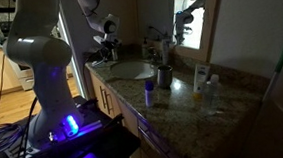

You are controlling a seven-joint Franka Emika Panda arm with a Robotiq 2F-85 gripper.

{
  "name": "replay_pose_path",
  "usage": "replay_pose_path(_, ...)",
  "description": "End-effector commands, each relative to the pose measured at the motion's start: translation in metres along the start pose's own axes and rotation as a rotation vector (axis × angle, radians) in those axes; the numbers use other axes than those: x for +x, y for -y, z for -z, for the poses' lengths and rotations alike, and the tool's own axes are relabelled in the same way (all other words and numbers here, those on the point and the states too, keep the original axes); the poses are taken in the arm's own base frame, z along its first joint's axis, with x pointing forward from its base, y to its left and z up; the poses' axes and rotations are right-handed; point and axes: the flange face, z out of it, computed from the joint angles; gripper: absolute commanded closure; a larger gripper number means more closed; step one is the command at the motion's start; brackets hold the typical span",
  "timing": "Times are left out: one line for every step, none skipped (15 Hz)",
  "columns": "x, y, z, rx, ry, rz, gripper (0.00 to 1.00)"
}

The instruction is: Move the silver cup to the left, remove the toothpaste from the cup and place it on the left side of the counter then take out the toothbrush and place it on the left side of the counter

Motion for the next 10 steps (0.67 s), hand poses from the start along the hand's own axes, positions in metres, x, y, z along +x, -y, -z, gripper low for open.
replay_pose_path(0.054, 0.011, -0.001, -0.096, -0.071, 0.101, 0.65)
replay_pose_path(0.060, 0.010, 0.000, -0.130, -0.096, 0.137, 0.64)
replay_pose_path(0.083, 0.015, 0.020, 0.043, -0.162, 0.106, 0.58)
replay_pose_path(0.102, 0.018, 0.025, 0.075, -0.191, 0.112, 0.52)
replay_pose_path(0.121, 0.022, 0.030, 0.124, -0.232, 0.123, 0.44)
replay_pose_path(0.135, 0.027, 0.044, 0.168, -0.271, 0.138, 0.38)
replay_pose_path(0.152, 0.028, 0.051, 0.211, -0.306, 0.157, 0.80)
replay_pose_path(0.168, 0.030, 0.059, 0.251, -0.342, 0.176, 0.76)
replay_pose_path(0.100, 0.035, 0.044, 0.270, -0.371, 0.158, 0.77)
replay_pose_path(0.179, 0.043, 0.077, 0.298, -0.423, 0.234, 0.34)
